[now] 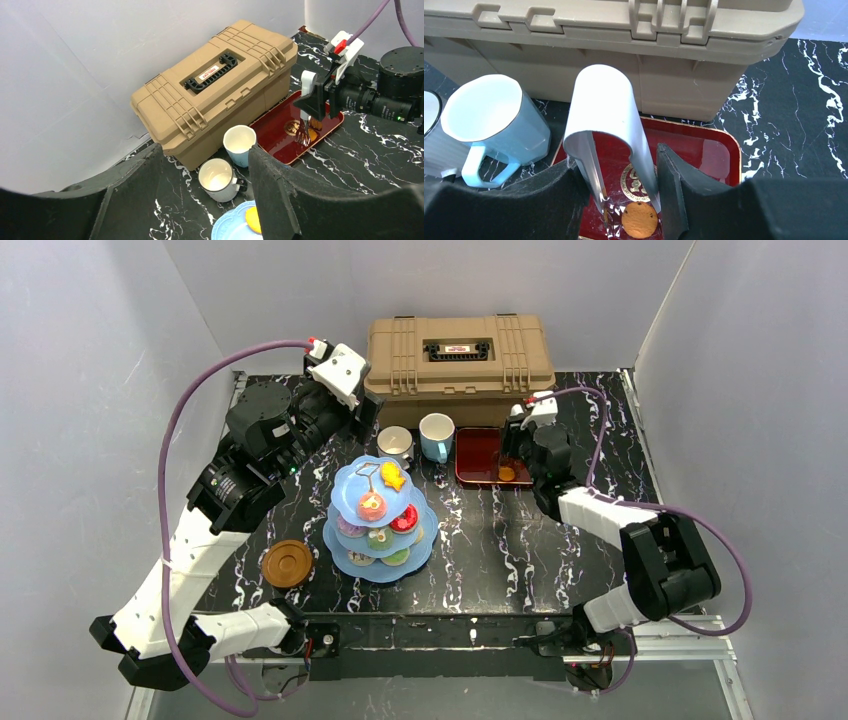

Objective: Serve the afternoon tea
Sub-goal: Pick up the desert from the tray.

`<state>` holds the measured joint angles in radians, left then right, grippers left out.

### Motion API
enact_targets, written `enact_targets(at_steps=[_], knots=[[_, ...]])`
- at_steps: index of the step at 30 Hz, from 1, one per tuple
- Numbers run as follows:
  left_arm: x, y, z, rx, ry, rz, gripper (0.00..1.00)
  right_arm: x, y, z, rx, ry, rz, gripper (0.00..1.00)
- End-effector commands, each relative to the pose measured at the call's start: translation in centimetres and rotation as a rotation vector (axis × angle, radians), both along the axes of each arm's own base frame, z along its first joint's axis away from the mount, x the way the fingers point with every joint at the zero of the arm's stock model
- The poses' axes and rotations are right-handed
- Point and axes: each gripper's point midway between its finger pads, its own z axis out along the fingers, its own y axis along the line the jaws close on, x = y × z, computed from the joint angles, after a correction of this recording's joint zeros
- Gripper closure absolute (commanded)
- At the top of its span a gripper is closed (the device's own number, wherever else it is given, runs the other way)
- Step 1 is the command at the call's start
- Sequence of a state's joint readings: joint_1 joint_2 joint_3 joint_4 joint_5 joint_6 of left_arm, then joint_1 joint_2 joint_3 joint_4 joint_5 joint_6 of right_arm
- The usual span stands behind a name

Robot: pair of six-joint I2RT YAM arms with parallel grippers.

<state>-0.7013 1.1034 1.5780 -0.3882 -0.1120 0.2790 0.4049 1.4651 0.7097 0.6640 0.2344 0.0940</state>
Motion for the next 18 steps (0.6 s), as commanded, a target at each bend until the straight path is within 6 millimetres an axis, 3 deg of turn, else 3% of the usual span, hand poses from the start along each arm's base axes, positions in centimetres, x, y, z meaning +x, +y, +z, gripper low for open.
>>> enact_targets(at_steps=[1, 5, 8, 14, 18], knots=[[-0.1, 0.0, 1.2, -0.042, -0.024, -0.008, 0.39, -0.5, -1.0, 2.0, -0.004, -0.050, -0.026, 0.46], [-0.1, -0.1, 1.0, -0.042, -0.023, -0.011, 0.39, -0.5, -1.1, 1.8, -0.015, -0.037, -0.029, 0.47], [0.0, -0.1, 1.1, -0.039, -0.023, -0.010, 0.39, -0.4, -1.0, 1.5, -0.010, -0.032, -0.026, 0.52], [0.0, -0.1, 0.8, -0.034, -0.016, -0.010, 0.40, -0.3, -0.8, 1.4, -0.001, -0.037, -0.021, 0.78], [0.0, -0.1, 0.7, -0.033, -0.013, -0.008, 0.40, 0.0, -0.8, 2.4, -0.003, -0.070, -0.020, 0.97]])
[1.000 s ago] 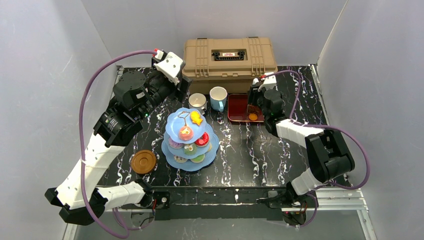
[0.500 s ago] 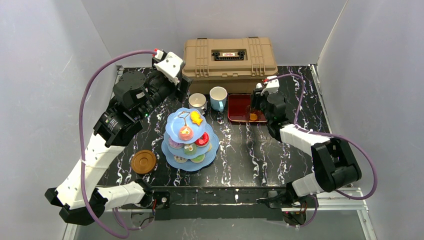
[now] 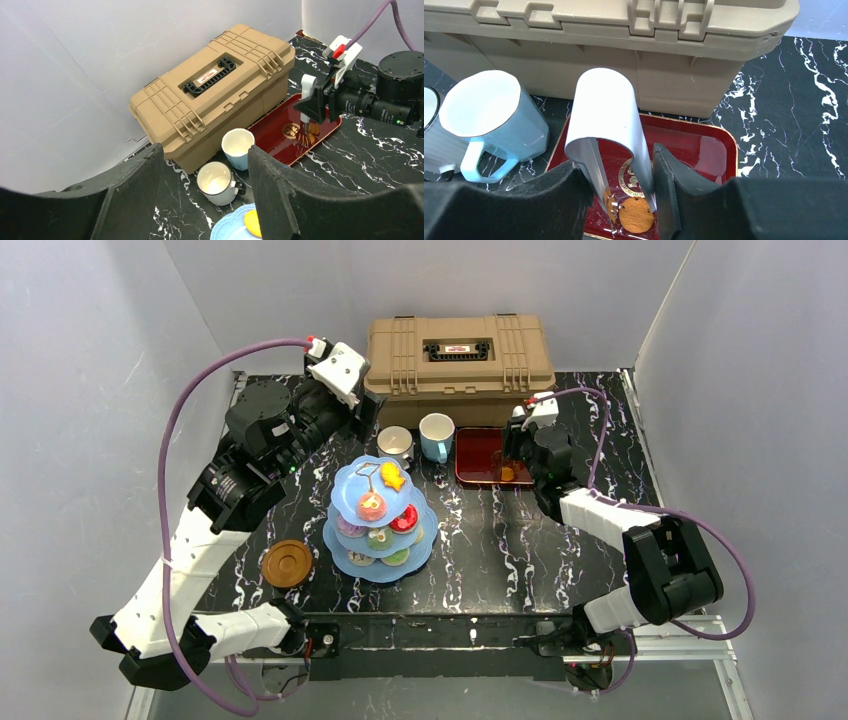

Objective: Serve the afternoon tea
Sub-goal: Pick up the desert from the tray.

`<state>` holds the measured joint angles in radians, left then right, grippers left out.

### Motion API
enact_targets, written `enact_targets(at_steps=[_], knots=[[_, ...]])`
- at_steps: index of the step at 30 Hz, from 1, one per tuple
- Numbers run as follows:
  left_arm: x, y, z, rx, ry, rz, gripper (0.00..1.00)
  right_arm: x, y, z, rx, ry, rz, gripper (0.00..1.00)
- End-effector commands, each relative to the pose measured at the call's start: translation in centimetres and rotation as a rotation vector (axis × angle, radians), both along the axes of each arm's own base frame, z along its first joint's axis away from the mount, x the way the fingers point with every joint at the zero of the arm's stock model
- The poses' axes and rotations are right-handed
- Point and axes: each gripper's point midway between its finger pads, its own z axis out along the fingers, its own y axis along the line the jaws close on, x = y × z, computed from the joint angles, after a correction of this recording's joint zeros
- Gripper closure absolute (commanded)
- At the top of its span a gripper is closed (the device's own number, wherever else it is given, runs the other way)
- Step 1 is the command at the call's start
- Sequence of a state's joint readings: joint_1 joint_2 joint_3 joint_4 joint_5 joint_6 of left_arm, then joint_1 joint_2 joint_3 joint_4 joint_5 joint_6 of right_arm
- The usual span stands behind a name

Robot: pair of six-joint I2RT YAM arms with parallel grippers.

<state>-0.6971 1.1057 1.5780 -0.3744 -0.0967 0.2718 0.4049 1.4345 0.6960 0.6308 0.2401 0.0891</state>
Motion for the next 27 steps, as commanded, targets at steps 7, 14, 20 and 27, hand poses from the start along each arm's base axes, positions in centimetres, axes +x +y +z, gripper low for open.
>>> enact_targets(at_steps=[7, 14, 20, 27], knots=[[-0.2, 0.3, 0.4, -0.018, -0.008, 0.003, 0.41, 1.6, 0.5, 5.7, 0.030, -0.164, 0.012, 0.99], [0.0, 0.4, 0.2, -0.018, -0.009, 0.007, 0.42, 1.2, 0.8, 8.4, 0.066, -0.223, 0.033, 0.99], [0.1, 0.3, 0.0, -0.018, -0.003, 0.007, 0.42, -0.5, 2.3, 12.0, 0.139, -0.252, 0.132, 0.99], [0.1, 0.2, -0.1, -0.023, 0.001, 0.003, 0.43, -4.6, 7.6, 15.5, 0.241, -0.267, 0.332, 0.99]])
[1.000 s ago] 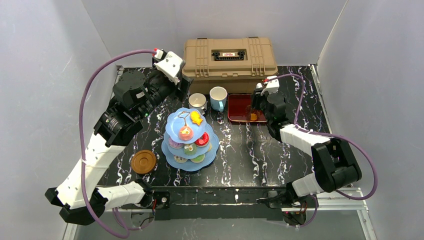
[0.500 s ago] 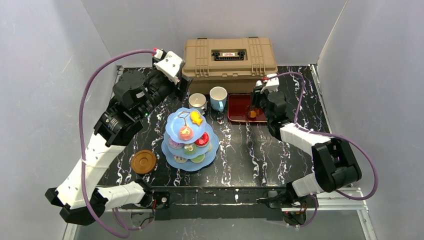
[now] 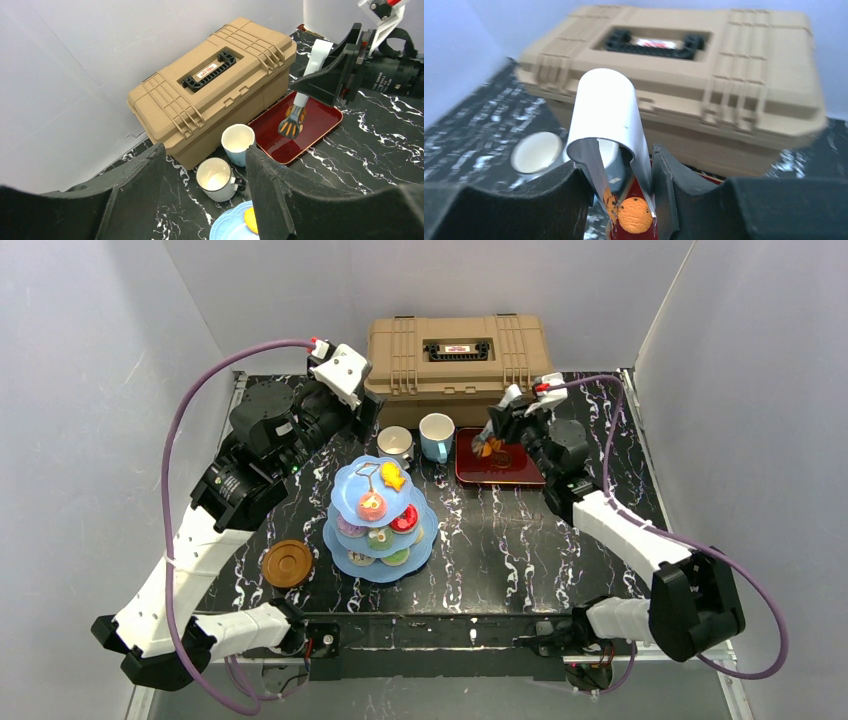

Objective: Serve the afternoon tea
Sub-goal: Pick up the desert from the tray, then place the desert on the desert table.

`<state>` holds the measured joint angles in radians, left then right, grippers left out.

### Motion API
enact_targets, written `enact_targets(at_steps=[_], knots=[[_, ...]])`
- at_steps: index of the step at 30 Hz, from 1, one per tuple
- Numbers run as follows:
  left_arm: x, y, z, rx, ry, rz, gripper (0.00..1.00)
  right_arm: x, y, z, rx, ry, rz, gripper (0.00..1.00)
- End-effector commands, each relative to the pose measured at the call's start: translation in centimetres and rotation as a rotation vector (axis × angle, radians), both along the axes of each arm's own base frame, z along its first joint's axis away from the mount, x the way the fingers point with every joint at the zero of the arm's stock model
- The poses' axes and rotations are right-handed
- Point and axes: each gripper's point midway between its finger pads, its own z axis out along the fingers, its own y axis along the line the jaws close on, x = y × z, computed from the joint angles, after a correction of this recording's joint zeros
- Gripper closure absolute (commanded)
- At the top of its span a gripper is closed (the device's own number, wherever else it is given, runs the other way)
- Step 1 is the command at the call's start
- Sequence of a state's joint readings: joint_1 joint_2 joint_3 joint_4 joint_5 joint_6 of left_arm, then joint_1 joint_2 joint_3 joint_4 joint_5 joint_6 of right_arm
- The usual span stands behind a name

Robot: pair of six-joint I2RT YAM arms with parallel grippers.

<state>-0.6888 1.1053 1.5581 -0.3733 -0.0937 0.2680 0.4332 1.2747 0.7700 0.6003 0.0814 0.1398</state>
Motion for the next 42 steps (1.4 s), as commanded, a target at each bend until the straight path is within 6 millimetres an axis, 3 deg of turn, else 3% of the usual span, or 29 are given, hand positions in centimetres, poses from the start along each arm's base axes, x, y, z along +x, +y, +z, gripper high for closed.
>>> enact_targets(at_steps=[1, 7, 11, 17, 21, 32, 42], knots=[[-0.3, 0.2, 0.8, -0.033, -0.016, -0.005, 0.43, -2.9, 4.8, 6.2, 0.106, -0.105, 0.173, 0.99], [-0.4, 0.3, 0.9, -0.032, -0.015, -0.005, 0.44, -5.6, 10.3, 7.0, 0.137, -0.112, 0.312, 0.99], [-0.4, 0.4, 1.0, -0.032, -0.018, -0.002, 0.44, -6.6, 12.2, 8.2, 0.154, -0.132, 0.359, 0.99], [-0.4, 0.3, 0.8, -0.031, -0.018, -0.004, 0.45, -7.6, 13.3, 9.5, 0.191, -0.138, 0.395, 0.99], [-0.3, 0.3, 0.9, -0.034, -0.017, -0.005, 0.45, -8.5, 14.6, 9.0, 0.211, -0.121, 0.452, 0.99], [-0.3, 0.2, 1.1, -0.036, -0.018, -0.008, 0.45, -9.6, 14.9, 8.9, 0.279, -0.124, 0.492, 0.99], [-0.4, 0.2, 1.4, -0.038, -0.020, -0.009, 0.44, -9.6, 16.0, 7.0, 0.317, -0.064, 0.532, 0.99]])
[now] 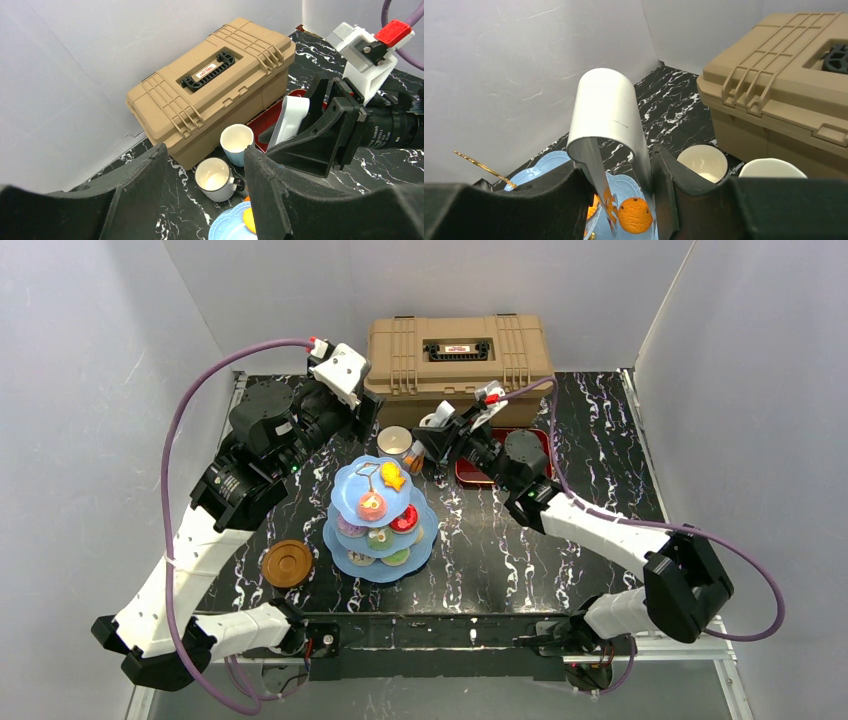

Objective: Serve the afternoon tea
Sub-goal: Place the desert on the desert table.

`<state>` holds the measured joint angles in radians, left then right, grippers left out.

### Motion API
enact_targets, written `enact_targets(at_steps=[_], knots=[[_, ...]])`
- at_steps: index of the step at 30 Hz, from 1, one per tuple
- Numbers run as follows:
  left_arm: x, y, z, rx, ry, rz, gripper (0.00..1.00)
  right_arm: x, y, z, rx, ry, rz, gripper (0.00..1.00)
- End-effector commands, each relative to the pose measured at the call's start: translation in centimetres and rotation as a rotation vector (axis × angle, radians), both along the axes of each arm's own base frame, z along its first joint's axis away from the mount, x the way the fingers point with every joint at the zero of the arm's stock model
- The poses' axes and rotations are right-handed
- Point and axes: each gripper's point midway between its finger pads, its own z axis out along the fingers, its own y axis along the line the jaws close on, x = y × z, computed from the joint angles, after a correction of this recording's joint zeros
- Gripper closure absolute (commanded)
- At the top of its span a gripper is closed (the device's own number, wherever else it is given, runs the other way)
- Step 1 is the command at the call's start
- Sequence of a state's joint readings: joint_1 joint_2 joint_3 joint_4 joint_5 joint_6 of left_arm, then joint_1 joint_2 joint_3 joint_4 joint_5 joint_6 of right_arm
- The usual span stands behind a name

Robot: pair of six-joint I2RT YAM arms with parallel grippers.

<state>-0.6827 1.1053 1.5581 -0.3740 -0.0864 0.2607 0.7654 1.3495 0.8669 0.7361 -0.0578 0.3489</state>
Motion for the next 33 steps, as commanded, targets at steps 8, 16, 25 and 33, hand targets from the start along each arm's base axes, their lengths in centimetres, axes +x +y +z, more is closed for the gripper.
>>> enact_targets(at_steps=[8, 16, 25, 33], knots=[[-0.4, 0.0, 1.6, -0.034, -0.025, -0.014, 0.45, -0.3, 0.9, 1.0, 0.067, -0.023, 0.046, 0.92], [-0.3, -0.1, 1.6, -0.035, -0.022, -0.018, 0.44, -0.5, 0.8, 1.0, 0.045, -0.020, 0.038, 0.60], [-0.4, -0.1, 1.7, -0.035, -0.026, -0.017, 0.44, -0.7, 0.9, 1.4, 0.058, -0.017, 0.050, 0.39], [-0.4, 0.0, 1.6, -0.034, -0.027, -0.014, 0.44, -0.7, 0.0, 2.8, 0.108, -0.044, 0.017, 0.55]])
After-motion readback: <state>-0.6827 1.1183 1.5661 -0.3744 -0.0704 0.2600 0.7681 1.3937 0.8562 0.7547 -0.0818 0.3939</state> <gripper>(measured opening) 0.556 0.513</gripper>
